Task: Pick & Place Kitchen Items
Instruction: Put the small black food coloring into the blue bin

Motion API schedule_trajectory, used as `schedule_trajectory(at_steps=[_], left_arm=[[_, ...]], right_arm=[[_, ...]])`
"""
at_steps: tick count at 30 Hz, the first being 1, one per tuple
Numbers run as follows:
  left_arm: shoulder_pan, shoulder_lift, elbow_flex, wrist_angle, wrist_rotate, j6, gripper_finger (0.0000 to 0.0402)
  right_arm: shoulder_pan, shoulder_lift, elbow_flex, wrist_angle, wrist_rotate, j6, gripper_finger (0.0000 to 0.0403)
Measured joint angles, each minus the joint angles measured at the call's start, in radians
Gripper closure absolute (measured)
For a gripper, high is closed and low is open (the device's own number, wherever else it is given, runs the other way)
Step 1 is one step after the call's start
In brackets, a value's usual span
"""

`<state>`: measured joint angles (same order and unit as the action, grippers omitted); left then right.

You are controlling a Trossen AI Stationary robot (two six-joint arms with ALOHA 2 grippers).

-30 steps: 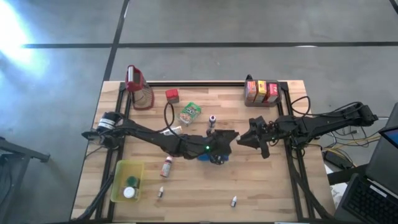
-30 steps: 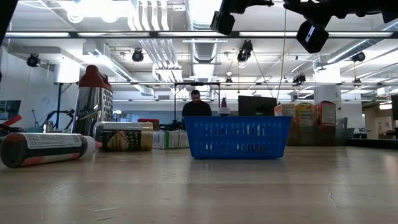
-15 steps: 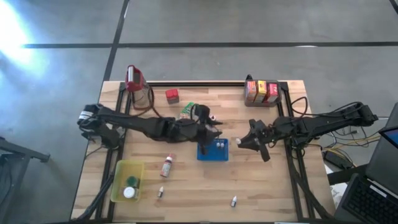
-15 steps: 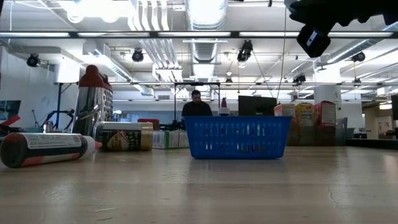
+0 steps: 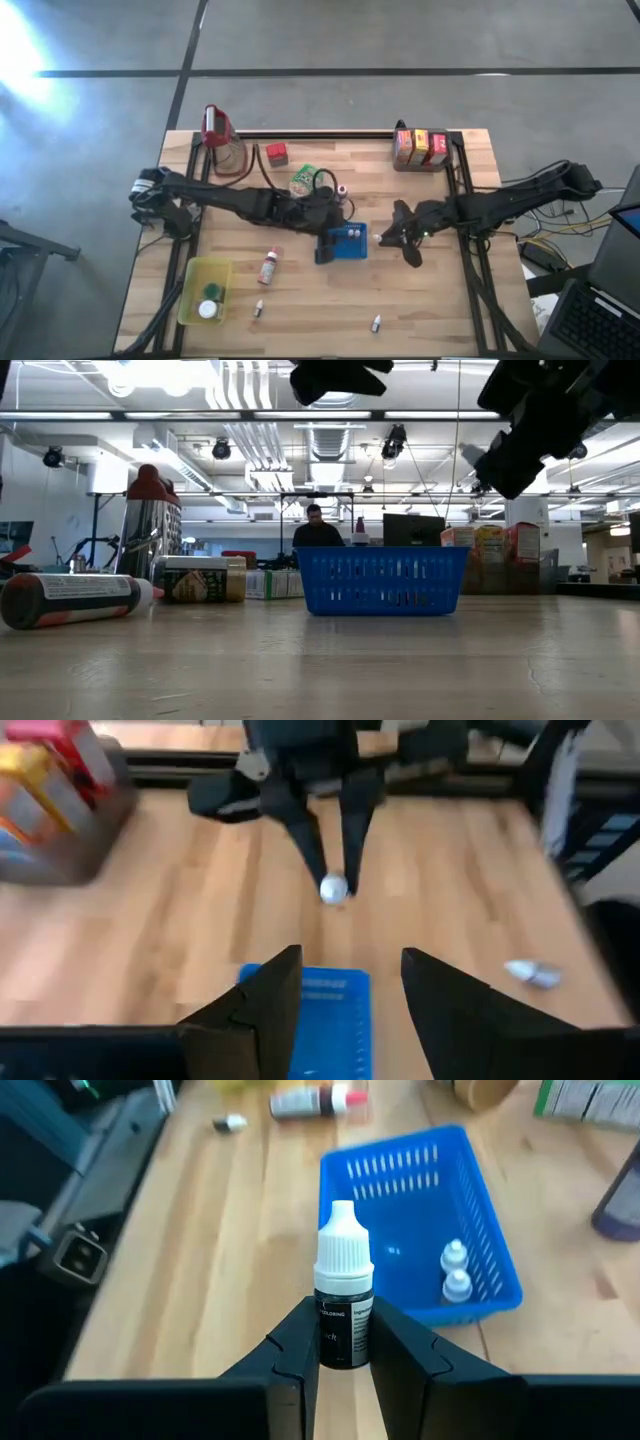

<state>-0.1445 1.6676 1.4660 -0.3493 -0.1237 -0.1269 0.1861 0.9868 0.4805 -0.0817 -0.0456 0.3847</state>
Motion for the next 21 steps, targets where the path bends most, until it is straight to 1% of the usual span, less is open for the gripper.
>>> schedule_trajectory(at_steps=[6,9,16,21], left_arm=[[0.048,0.006,0.003,-0.022,0.115,-0.245,0.0223],[0.058,0.014,0.002,-0.030,0.142,-0.317,0.0223],[0.060,0.035,0.002,0.001,0.130,-0.317,0.0228],[0.058,0.054,0.012,0.001,0.179,-0.282,0.0239]], right_arm=[[0.040,0.107,0.000,0.164,0.007,-0.046,0.0338],[0.051,0.147,0.013,0.211,0.042,-0.072,0.0337],[0.047,0.205,0.123,0.178,0.050,-0.091,0.0337],[0.049,0.223,0.147,0.155,0.049,-0.103,0.0337]])
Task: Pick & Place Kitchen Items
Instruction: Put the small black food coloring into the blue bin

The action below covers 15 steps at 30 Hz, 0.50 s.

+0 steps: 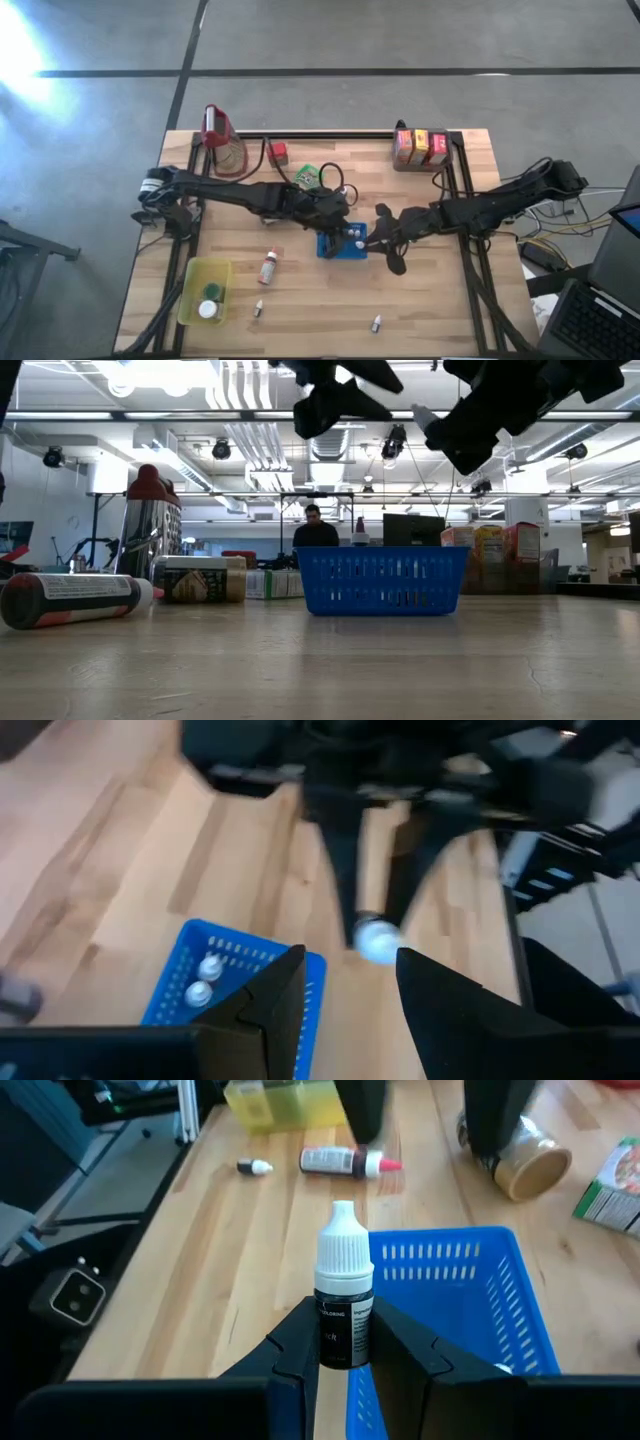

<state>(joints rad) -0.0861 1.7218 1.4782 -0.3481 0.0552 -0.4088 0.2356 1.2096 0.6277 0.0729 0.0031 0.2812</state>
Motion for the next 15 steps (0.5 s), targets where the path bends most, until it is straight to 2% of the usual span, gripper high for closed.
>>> schedule_trajectory(at_steps=[6,15], left_arm=[[-0.004,-0.002,0.020,-0.010,0.008,0.077,0.0253],[-0.007,0.069,0.076,-0.048,0.008,0.173,0.0267]], right_arm=[[0.000,-0.001,0.000,-0.011,0.000,0.004,0.0337],[-0.003,-0.003,0.004,-0.013,-0.002,-0.004,0.0337]])
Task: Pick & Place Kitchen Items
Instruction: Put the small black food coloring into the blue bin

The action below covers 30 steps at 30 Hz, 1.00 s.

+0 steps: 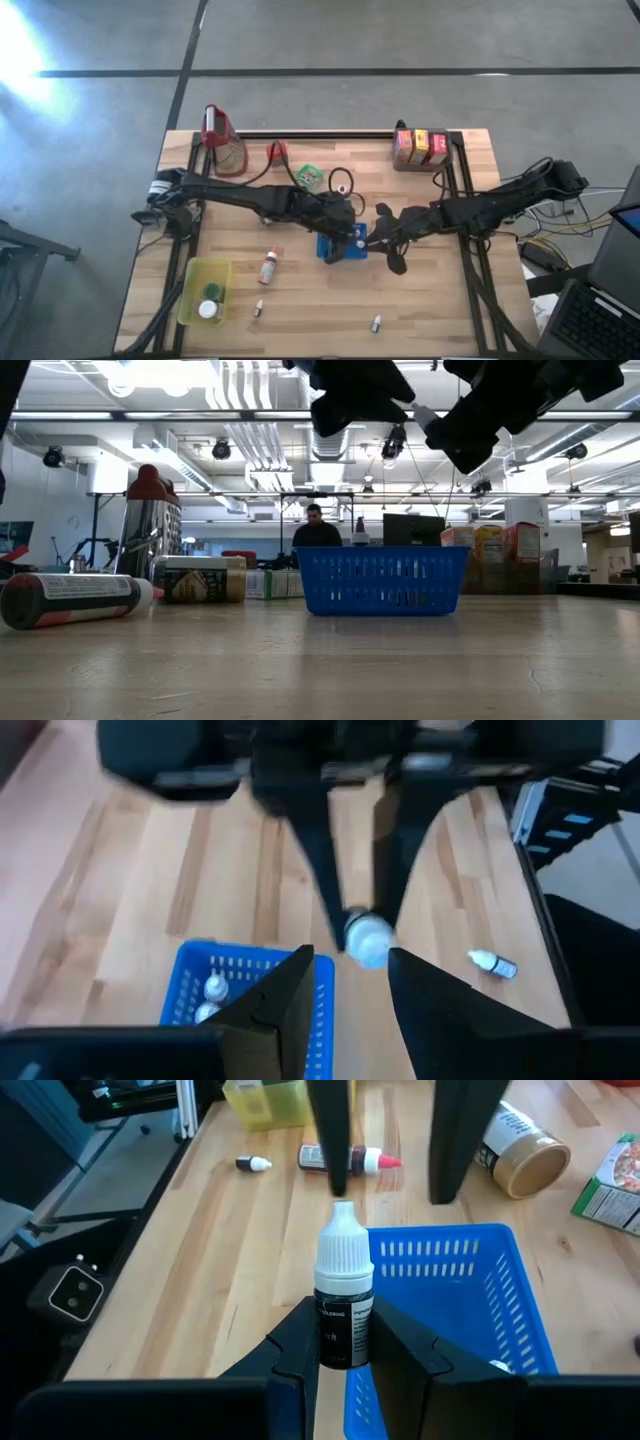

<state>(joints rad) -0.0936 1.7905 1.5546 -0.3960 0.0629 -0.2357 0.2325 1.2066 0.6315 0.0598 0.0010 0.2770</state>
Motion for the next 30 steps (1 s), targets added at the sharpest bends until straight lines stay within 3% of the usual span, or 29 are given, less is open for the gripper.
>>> schedule_trajectory(at_steps=[30], left_arm=[[-0.006,0.072,0.031,0.022,0.028,0.068,0.0266]], right_arm=[[-0.018,-0.001,-0.001,-0.002,0.003,-0.011,0.0337]])
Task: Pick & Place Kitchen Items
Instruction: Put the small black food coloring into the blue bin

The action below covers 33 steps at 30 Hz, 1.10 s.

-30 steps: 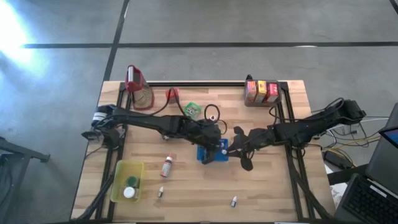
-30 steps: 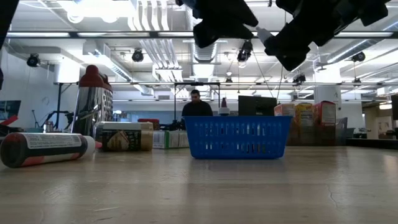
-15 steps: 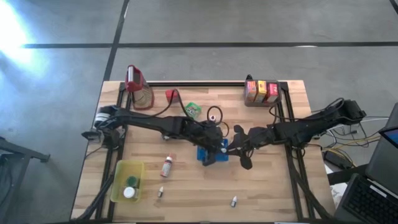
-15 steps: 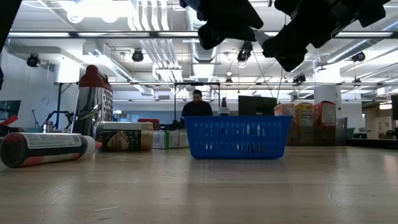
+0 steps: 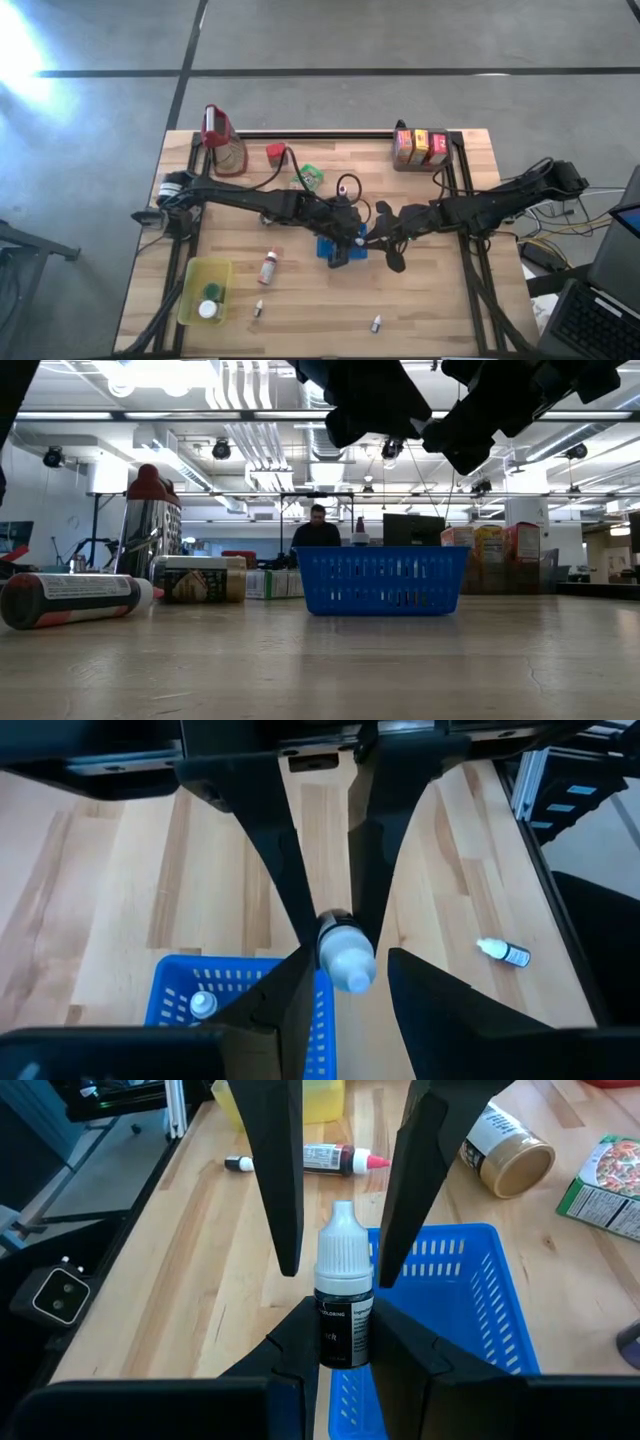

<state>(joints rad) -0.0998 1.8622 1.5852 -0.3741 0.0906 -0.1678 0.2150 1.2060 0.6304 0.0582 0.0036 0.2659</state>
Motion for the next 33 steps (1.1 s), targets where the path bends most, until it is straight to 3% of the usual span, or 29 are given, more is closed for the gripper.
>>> schedule_trajectory(at_steps=[9,19,29,33], left_arm=[[0.000,0.000,0.000,0.015,-0.002,0.009,0.0271],[0.000,0.000,0.000,0.013,-0.003,0.011,0.0325],[0.000,0.000,0.000,0.010,-0.003,0.011,0.0328],[0.000,-0.001,0.000,0.006,-0.005,0.011,0.0329]], right_arm=[[0.001,0.000,0.000,0.000,0.000,-0.001,0.0337],[0.001,0.000,0.000,-0.002,0.000,0.000,0.0337],[0.001,0.000,0.000,-0.002,0.000,0.000,0.0336],[0.001,0.000,-0.001,0.002,0.029,0.038,0.0317]])
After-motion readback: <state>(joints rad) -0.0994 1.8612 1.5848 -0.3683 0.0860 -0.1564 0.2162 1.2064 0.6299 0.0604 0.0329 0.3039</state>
